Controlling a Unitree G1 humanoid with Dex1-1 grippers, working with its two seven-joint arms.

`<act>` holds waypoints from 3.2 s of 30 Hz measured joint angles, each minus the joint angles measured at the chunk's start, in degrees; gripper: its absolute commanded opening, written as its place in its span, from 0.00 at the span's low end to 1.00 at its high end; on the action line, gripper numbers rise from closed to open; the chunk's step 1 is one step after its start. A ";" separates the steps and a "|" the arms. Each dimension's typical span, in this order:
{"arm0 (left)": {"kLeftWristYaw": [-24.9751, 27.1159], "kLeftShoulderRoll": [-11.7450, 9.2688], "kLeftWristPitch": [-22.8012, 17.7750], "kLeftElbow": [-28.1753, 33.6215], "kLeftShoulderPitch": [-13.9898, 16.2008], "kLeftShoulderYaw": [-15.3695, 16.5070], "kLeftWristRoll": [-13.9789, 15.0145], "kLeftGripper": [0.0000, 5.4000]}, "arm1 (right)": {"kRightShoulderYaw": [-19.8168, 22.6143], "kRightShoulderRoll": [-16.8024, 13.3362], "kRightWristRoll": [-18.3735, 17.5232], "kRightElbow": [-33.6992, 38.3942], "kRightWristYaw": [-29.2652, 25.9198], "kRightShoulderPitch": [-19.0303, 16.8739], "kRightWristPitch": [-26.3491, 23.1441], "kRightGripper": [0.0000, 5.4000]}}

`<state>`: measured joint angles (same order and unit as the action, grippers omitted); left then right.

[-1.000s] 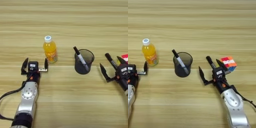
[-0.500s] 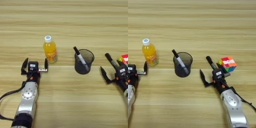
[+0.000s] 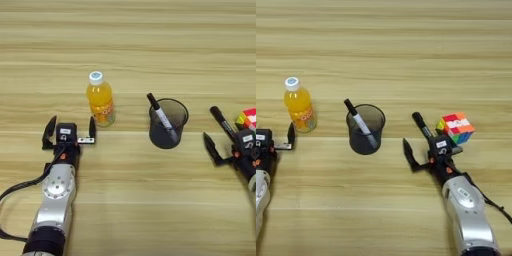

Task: Move the objects on the table

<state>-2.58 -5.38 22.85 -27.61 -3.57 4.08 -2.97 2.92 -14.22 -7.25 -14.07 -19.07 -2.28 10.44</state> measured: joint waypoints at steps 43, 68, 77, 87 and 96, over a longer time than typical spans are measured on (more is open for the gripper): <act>-0.09 0.16 0.00 0.51 0.38 -0.36 -0.35 1.00 | -1.05 3.35 -6.10 3.84 -5.12 1.10 -11.27 0.34; -0.06 0.16 0.00 0.40 0.30 -0.36 -0.34 1.00 | -3.99 5.52 -5.39 6.53 -5.38 -0.81 -10.22 0.47; -0.07 0.21 0.00 -0.13 0.03 -0.44 -0.35 1.00 | -3.41 5.56 -5.37 8.90 -6.20 -2.17 -7.20 0.71; -0.08 0.26 0.01 -0.17 -0.02 -0.53 -0.36 1.00 | -0.70 4.79 -5.46 13.15 -5.11 -3.33 -6.97 0.96; -0.08 0.25 0.03 -0.18 -0.02 -0.51 -0.35 1.00 | 1.90 4.19 -5.37 14.64 -2.48 -2.64 -7.05 1.00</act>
<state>-2.66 -5.13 22.89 -27.79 -3.60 3.57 -3.33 4.82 -10.03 -12.62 0.57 -21.55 -4.92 3.40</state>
